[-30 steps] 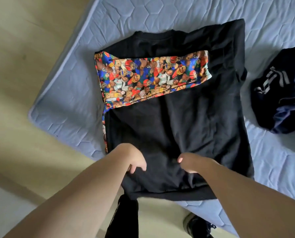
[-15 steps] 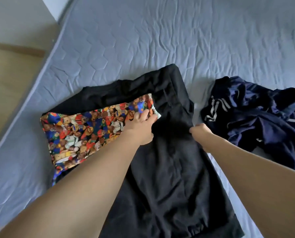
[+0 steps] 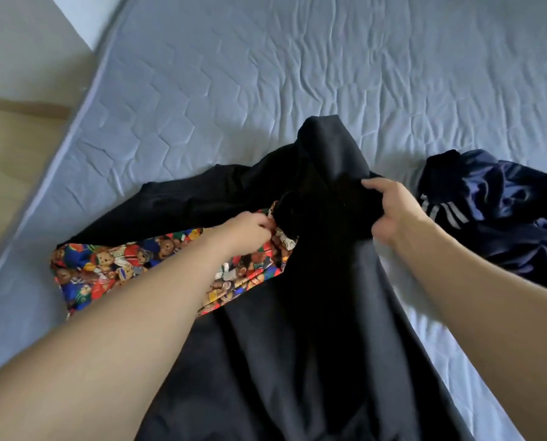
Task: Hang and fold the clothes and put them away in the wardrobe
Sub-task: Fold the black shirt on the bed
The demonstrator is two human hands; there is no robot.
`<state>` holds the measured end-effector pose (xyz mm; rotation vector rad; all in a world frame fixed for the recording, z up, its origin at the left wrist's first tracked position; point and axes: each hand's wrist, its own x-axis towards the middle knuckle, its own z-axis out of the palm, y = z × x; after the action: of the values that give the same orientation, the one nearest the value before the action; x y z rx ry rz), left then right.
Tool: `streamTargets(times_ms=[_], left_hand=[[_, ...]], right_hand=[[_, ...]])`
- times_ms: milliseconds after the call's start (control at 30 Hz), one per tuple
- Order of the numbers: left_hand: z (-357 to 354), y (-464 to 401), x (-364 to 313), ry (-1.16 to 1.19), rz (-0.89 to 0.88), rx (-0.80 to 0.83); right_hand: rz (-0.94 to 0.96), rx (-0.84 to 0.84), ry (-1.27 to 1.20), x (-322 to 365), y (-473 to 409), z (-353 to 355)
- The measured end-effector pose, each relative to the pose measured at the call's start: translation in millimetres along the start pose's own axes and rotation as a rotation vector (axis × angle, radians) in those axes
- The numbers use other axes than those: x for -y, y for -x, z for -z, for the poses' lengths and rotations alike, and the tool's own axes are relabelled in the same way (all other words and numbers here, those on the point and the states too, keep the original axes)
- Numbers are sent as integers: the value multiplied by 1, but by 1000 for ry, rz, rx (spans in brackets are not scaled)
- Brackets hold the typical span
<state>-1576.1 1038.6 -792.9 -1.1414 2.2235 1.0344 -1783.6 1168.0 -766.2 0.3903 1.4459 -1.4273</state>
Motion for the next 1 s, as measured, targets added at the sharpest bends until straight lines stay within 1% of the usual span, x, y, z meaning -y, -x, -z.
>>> streamTargets(times_ms=[33, 67, 100, 167, 233, 267, 300, 333, 367, 433, 467, 500, 533, 567, 600, 633, 667, 700, 733, 767, 800, 833, 867, 900, 933, 967, 1000], left_hand=[[18, 1, -9, 43, -9, -102], [32, 2, -16, 65, -18, -169], [47, 2, -23, 76, -24, -195], [70, 8, -36, 54, -14, -165], [84, 14, -48, -25, 22, -131], [91, 18, -58, -64, 30, -126], [95, 23, -67, -84, 27, -124], [98, 27, -76, -84, 21, -116], [100, 34, -86, -73, 15, -102], [103, 43, -102, -44, 1, -80], [107, 49, -109, -32, -6, -72], [112, 55, -116, -19, -14, -71], [117, 59, -121, -6, -18, -69], [122, 64, -126, 2, -22, -68], [127, 68, -130, 1, -26, -71], [132, 71, -131, -5, -28, -78], [138, 74, -131, -11, -27, -86], [144, 76, -130, -21, -24, -103], [150, 78, -128, -41, -17, -130], [156, 79, -126, -67, -7, -160], [162, 79, -123, -94, 9, -187], [165, 80, -121, -121, 28, -209], [168, 80, -122, -140, 50, -223], [169, 80, -124, -151, 68, -231], [168, 80, -130, -155, 75, -237], [165, 78, -139, -159, 63, -237], [159, 76, -150, -162, 39, -230]], right_hand=[[26, 24, -80, 3, 8, -2], [41, 40, -174, 4, 14, -1], [49, 48, -270, 9, 23, 0], [92, 34, -497, 23, 36, 5], [150, 42, -705, 45, 50, 4], [151, 26, -769, 60, 56, 5], [131, 3, -779, 73, 62, 3], [86, -25, -717, 85, 64, 0], [44, -71, -602, 96, 67, -3], [-4, -197, -377, 110, 69, -10], [11, -276, -301, 114, 71, -13], [67, -331, -244, 118, 77, -17], [167, -374, -187, 119, 82, -21], [313, -428, -103, 120, 89, -24], [484, -484, 56, 117, 94, -25], [668, -533, 296, 110, 99, -25], [868, -535, 572, 100, 107, -25], [1083, -468, 831, 89, 117, -27], [1297, -354, 1049, 79, 121, -27], [1451, -221, 1247, 68, 122, -27], [1487, -59, 1459, 55, 122, -27], [1362, 121, 1699, 42, 126, -27], [1121, 251, 1913, 28, 125, -22], [827, 347, 2070, 14, 124, -16], [542, 383, 2118, 0, 119, -8], [359, 367, 2062, -10, 115, 3], [241, 324, 1941, -15, 115, 11]])
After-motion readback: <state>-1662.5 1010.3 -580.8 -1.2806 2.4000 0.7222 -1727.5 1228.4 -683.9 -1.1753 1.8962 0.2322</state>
